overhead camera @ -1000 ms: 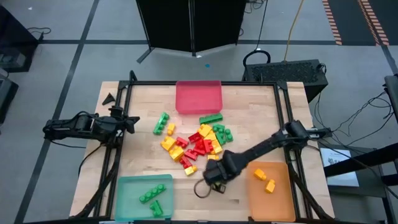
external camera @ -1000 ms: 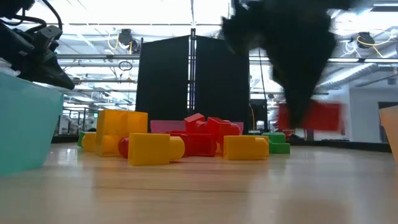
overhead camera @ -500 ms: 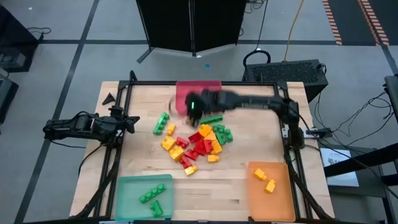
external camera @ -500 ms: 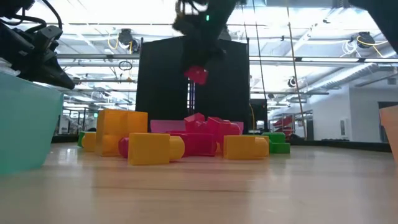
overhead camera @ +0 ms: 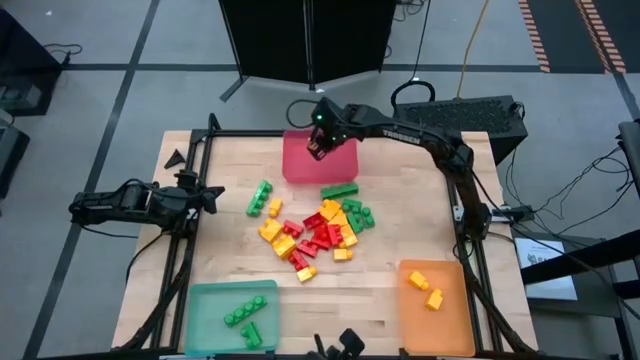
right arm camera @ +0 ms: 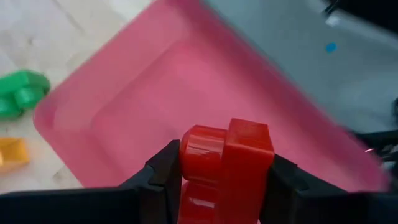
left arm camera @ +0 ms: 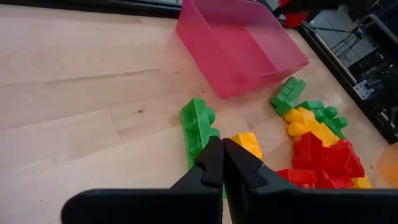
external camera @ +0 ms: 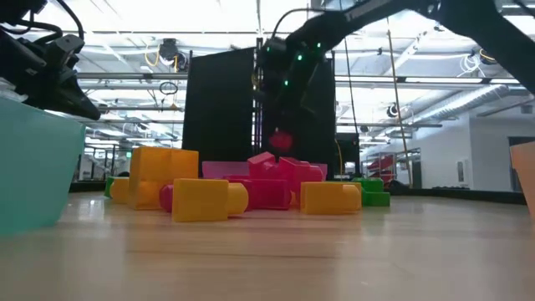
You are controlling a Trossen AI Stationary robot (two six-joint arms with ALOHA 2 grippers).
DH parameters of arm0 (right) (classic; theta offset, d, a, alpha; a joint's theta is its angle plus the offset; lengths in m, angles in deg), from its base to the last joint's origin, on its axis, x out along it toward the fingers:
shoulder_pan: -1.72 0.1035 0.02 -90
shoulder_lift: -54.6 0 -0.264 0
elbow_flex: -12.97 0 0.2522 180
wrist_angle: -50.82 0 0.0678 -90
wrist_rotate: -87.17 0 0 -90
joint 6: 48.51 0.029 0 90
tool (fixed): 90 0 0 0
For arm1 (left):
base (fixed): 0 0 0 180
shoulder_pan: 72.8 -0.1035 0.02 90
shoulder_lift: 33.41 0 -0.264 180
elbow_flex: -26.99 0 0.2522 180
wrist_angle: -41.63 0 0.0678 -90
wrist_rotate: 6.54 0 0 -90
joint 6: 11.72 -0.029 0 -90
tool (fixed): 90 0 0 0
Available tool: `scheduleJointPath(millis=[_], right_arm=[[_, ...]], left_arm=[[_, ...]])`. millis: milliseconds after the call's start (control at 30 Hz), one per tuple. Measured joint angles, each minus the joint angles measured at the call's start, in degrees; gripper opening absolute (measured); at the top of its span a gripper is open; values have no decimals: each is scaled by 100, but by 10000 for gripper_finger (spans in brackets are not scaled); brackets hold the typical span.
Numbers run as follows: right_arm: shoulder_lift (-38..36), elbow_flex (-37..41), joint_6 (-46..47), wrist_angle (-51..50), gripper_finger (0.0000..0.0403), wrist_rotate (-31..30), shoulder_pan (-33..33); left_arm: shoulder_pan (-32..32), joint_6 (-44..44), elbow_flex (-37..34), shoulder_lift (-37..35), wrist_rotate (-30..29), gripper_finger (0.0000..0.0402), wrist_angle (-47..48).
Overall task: Sort blocks
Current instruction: Put the red game piece into the red bin, then put the green game piece into the green bin
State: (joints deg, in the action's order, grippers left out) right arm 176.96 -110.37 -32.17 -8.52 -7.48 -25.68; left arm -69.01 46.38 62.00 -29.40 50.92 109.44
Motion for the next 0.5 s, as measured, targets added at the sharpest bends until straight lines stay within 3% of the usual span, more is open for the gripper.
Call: scheduleJointPath(millis=[100,333,500], right_arm=[[226,0,4,-5,138,216,-15],[201,0,70,-66,283,554,1],[-380,-126,-208,-309,300,515,32]], left_arm=[[-2,-1,0,-1,3,4,0],[-1,-1,0,0,8,4,0],[-1,-1,0,1,12,4,0]])
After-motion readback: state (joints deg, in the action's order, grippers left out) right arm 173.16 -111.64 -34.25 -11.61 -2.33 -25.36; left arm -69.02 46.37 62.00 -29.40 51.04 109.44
